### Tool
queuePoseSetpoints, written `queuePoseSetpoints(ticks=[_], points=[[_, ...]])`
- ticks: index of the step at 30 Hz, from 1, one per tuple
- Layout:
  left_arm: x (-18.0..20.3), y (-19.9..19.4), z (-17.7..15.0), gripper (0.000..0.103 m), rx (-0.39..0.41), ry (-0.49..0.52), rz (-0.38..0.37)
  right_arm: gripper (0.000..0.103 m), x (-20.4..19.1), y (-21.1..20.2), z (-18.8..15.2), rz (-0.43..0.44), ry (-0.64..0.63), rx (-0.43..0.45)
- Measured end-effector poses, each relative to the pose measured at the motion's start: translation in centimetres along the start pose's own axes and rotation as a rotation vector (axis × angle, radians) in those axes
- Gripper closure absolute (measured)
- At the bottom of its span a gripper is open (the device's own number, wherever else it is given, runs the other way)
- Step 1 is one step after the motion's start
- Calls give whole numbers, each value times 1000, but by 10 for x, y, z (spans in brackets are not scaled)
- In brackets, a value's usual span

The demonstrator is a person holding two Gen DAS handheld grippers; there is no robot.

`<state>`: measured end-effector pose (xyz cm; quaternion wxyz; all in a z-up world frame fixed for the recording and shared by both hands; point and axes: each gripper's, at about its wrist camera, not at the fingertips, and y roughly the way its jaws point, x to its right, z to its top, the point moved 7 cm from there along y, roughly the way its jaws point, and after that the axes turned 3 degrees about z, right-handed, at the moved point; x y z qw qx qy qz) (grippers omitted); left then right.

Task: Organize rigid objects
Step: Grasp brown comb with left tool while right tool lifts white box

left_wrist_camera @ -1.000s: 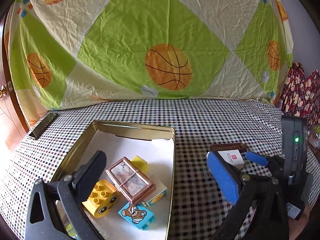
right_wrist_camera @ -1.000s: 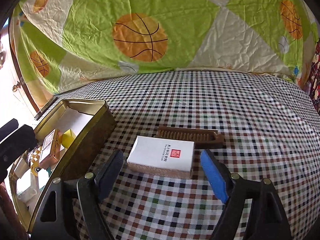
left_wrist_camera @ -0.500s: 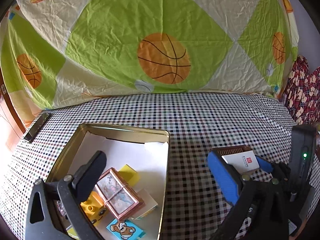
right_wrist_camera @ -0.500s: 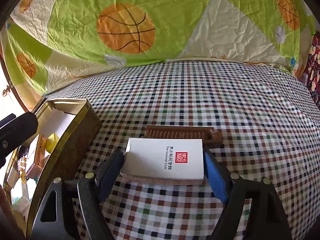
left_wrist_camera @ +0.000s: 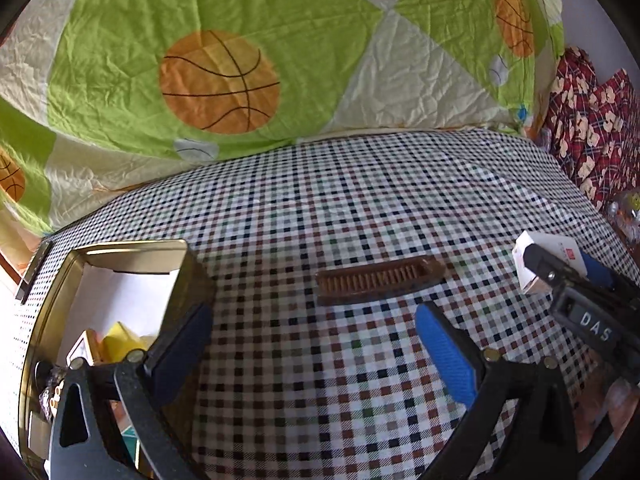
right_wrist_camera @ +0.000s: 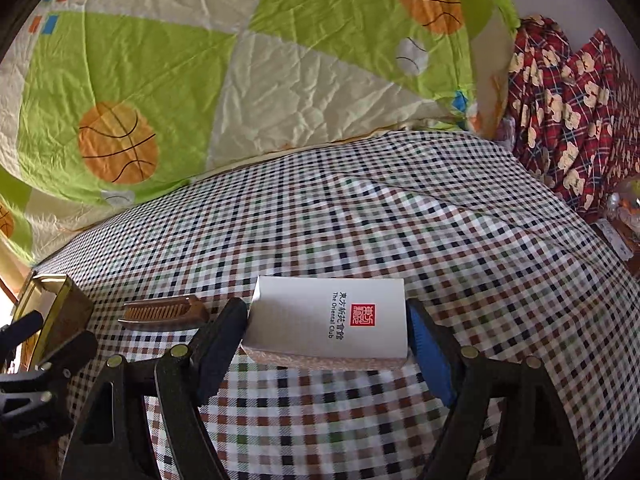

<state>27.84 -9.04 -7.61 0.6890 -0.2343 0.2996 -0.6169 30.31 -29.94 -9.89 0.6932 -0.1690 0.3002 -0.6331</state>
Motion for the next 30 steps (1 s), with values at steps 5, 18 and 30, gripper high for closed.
queuePoseSetpoints(ticks=[5, 18, 30], points=[[30, 22, 12, 0, 29, 158, 24, 22, 10, -2, 2, 21, 34, 13], [52, 60, 8, 28, -59, 230, -178, 22, 3, -3, 3, 29, 5, 32], [64, 37, -4, 79, -43, 259, -218, 22, -9, -13, 6, 26, -34, 93]])
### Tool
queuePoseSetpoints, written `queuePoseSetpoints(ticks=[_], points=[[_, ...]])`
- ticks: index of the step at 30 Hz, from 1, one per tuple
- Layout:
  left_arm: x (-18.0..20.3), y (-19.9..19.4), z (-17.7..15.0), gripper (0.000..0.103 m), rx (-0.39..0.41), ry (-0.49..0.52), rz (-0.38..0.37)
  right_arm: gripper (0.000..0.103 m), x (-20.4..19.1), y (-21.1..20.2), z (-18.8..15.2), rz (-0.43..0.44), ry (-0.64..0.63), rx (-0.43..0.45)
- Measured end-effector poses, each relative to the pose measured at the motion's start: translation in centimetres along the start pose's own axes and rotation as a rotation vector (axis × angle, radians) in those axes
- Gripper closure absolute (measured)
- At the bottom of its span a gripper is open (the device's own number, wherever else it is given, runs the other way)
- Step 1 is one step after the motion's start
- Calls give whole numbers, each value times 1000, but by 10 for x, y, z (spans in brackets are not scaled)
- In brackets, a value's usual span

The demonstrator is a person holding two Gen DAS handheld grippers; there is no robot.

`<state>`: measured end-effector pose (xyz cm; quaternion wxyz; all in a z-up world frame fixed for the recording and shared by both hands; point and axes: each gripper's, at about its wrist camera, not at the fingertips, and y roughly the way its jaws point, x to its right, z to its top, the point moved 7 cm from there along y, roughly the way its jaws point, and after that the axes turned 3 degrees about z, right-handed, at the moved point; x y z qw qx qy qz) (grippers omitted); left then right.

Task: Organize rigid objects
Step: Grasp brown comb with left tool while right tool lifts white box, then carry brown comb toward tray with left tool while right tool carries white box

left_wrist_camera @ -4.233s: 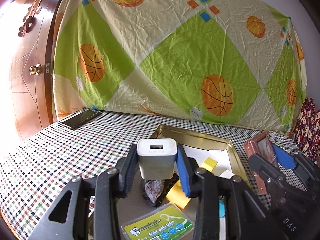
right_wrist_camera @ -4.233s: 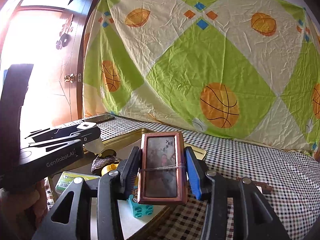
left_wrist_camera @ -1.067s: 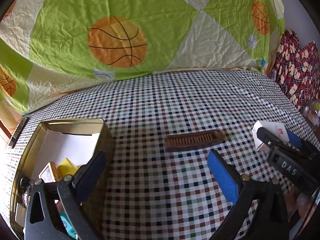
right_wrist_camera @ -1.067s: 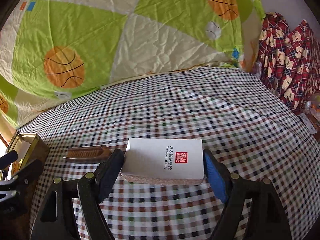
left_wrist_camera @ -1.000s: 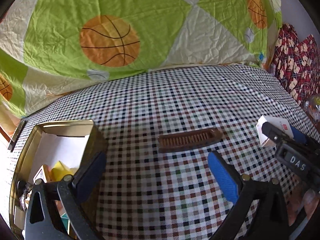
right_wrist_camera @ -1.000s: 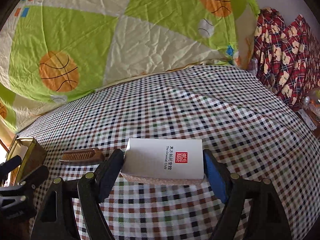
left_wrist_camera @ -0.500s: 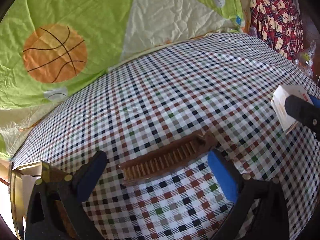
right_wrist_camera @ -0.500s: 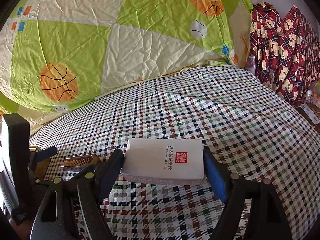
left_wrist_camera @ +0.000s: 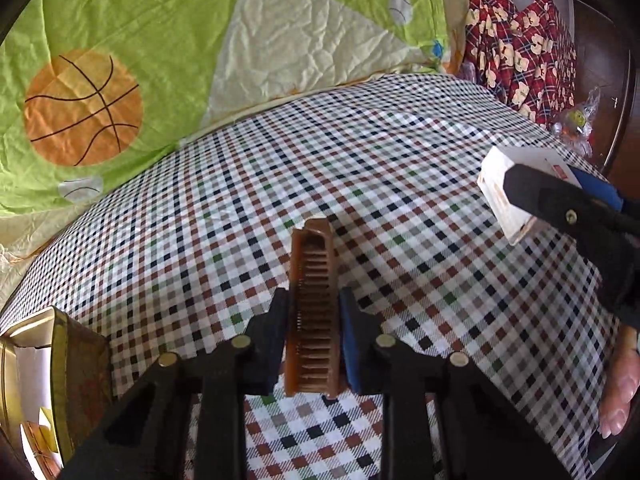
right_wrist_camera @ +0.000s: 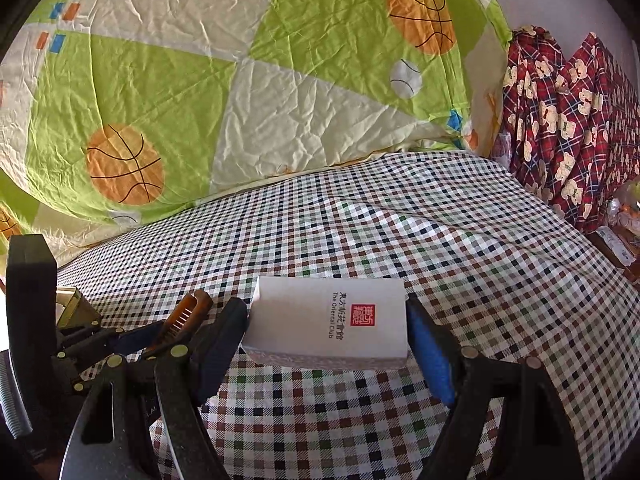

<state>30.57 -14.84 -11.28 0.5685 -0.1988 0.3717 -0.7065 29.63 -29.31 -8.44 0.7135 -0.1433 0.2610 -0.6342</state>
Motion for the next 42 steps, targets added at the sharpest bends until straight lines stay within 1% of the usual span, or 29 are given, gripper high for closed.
queuePoseSetpoints(ticks=[4, 8, 11, 17, 25, 30, 42], points=[[-12, -9, -5, 79, 15, -54, 25, 22, -12, -5, 1, 29, -24, 26], [-29, -25, -12, 79, 66, -127, 65, 22, -30, -14, 1, 63, -43, 71], [-36, -39, -15, 79, 116, -161, 95, 22, -43, -20, 0, 63, -80, 105], [-47, -64, -24, 79, 194, -221, 157, 22, -66, -24, -4, 54, -147, 117], [-65, -92, -37, 79, 288, -294, 200, 22, -76, -33, -7, 28, -176, 146], [-72, -111, -45, 79, 351, -315, 258, 22, -82, -35, -10, -17, -200, 147], [-81, -142, -63, 79, 447, -352, 297, 22, -93, -42, -16, -10, -200, 153]])
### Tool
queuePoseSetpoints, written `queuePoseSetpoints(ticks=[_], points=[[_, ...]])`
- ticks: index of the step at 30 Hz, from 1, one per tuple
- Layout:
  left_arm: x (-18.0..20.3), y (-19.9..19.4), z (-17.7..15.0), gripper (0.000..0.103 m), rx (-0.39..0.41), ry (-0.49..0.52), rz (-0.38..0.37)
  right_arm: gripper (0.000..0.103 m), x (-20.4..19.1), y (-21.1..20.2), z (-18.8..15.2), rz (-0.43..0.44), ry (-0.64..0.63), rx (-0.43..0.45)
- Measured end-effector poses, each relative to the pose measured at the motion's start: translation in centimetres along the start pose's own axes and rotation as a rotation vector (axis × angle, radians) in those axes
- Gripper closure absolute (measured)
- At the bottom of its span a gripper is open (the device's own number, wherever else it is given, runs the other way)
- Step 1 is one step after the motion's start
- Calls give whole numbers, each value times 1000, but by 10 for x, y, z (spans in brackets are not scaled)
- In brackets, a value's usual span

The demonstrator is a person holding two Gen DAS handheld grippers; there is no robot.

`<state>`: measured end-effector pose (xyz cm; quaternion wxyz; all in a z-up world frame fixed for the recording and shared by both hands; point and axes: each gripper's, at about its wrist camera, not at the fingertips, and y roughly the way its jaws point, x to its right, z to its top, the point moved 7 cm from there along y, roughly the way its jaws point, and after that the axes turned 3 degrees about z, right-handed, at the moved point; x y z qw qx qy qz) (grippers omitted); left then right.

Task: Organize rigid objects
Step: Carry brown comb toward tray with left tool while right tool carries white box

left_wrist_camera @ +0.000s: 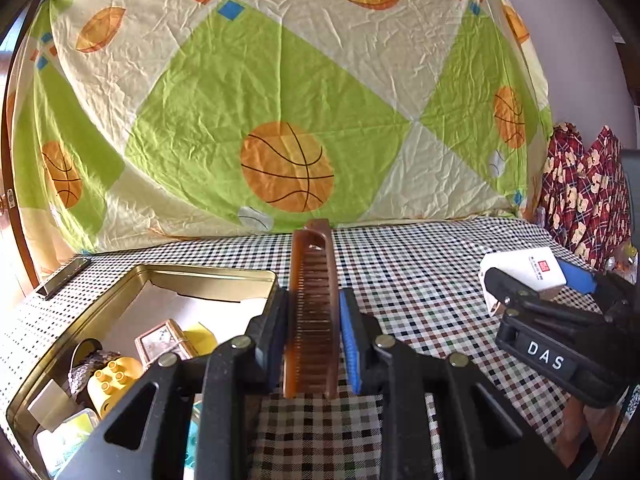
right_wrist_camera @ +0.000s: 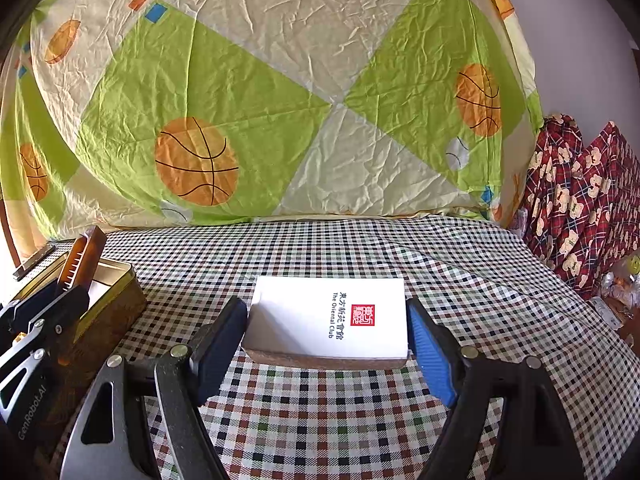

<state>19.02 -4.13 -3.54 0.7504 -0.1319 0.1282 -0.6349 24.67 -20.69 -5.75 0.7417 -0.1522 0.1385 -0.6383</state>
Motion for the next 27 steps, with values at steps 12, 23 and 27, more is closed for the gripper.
queuePoseSetpoints(ticks=[12, 23, 27], points=[[-19, -23, -1, 79, 66, -37, 15, 22, -10, -12, -3, 14, -1, 18], [-34, -33, -1, 79, 92, -62, 30, 22, 7, -19, -8, -30, 39, 0], [-37, -34, -2, 79, 95, -69, 37, 22, 14, -23, -7, -64, 43, 12]])
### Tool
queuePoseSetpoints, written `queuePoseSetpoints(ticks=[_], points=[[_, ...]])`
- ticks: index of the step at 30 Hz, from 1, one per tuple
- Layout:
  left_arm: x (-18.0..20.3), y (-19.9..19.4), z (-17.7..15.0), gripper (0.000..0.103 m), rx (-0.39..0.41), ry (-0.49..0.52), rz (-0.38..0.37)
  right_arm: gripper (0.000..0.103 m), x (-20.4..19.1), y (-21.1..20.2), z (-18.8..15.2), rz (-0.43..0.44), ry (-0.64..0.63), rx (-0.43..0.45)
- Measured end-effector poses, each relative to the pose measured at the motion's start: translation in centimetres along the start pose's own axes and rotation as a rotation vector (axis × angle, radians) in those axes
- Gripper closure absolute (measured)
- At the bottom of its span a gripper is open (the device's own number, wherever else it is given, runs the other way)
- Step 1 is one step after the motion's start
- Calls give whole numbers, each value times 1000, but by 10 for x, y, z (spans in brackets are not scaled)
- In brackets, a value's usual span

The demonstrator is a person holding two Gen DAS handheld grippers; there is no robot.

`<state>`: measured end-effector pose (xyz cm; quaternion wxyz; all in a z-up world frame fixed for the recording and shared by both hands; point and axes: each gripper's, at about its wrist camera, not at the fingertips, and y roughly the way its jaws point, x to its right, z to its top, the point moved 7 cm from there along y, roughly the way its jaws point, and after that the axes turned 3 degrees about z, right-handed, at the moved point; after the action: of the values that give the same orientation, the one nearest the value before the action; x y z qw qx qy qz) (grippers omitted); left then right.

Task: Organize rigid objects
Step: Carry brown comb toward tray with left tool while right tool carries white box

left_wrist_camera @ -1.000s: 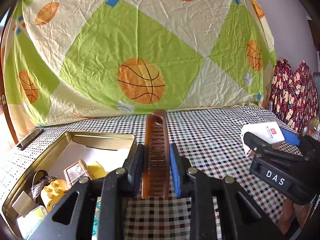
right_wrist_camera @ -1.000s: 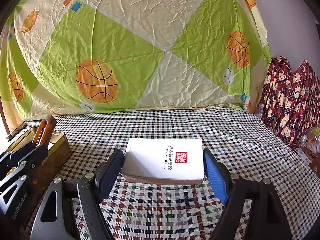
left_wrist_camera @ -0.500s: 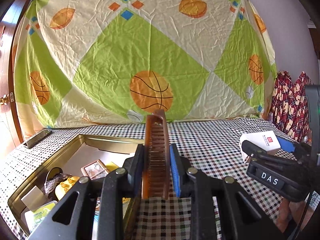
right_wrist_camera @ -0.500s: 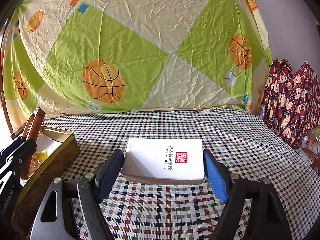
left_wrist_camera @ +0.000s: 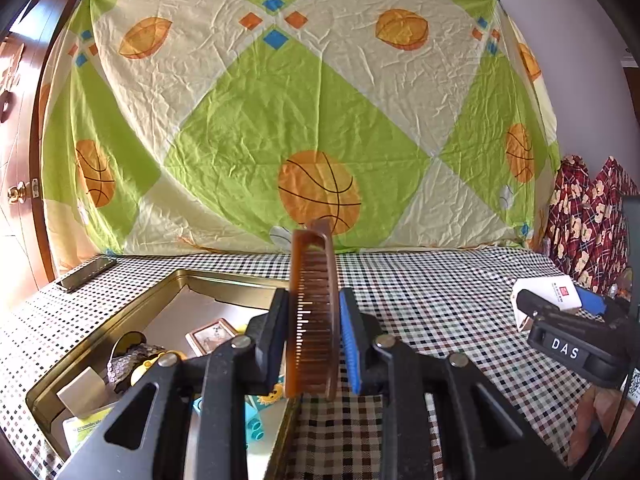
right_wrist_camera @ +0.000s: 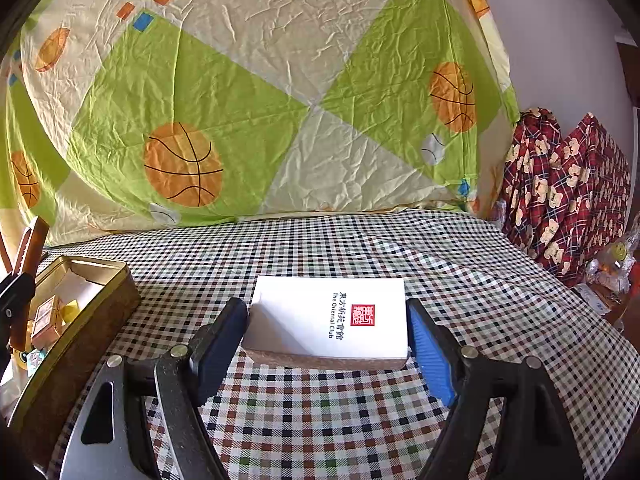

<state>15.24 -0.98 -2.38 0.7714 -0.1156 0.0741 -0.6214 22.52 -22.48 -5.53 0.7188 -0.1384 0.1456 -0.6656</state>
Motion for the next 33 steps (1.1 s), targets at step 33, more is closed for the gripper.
queuePoseSetpoints(ticks=[33], points=[[-45, -15, 0, 79, 22, -55, 62, 22, -38, -18, 4, 66, -24, 85]])
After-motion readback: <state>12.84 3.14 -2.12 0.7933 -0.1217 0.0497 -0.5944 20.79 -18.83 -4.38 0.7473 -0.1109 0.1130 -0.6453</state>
